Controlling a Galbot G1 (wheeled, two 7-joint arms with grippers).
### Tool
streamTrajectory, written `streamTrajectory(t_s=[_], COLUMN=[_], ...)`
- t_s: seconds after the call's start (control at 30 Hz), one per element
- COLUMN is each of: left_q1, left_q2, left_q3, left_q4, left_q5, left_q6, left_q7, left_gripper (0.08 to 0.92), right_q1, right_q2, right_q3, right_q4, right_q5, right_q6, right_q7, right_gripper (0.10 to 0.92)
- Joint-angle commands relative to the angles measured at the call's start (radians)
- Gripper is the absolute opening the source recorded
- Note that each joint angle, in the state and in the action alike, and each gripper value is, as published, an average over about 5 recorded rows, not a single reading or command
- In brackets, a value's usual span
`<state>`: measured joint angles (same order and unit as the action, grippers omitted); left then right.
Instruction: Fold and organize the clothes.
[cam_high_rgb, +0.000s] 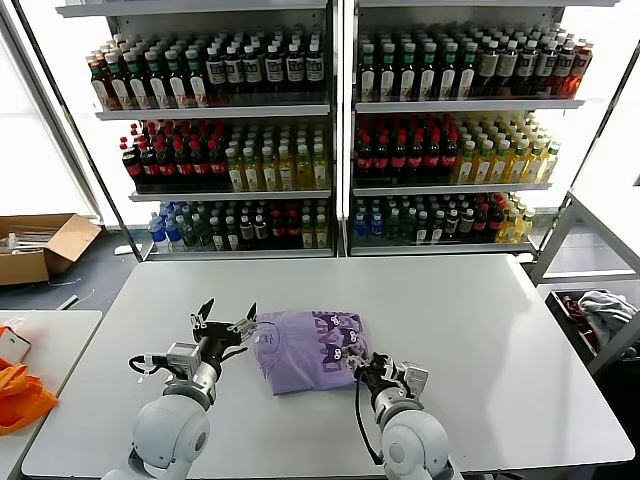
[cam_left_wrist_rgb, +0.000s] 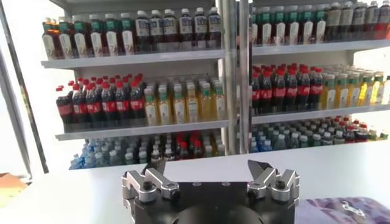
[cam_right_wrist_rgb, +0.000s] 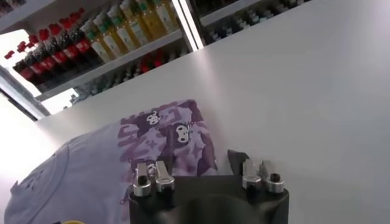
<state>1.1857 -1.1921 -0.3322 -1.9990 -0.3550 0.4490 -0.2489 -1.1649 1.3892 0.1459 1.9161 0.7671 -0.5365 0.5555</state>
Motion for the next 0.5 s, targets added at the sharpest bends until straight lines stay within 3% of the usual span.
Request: streamTrajectory(t_s=[0.03,0.5], left_q1=[0.041,0.060], left_q2=[0.006,0.006], left_q3=[-0.045,-0.055], left_q4=[-0.016,-0.025], left_q5=[0.016,0.012], left_q6=[0.005,0.009], left_q7=[-0.009,-0.012], left_gripper=[0.823,0.823], right_q1=[0.022,-0.015], right_q2=[0.005,-0.048], right_q3=[-0.019,0.008], right_q4=[-0.037,0.057], right_q5=[0.020,-0.089], right_q6=[-0.003,-0.023], right_q7=[0.012,-0.030], right_gripper=[0.568,0.163])
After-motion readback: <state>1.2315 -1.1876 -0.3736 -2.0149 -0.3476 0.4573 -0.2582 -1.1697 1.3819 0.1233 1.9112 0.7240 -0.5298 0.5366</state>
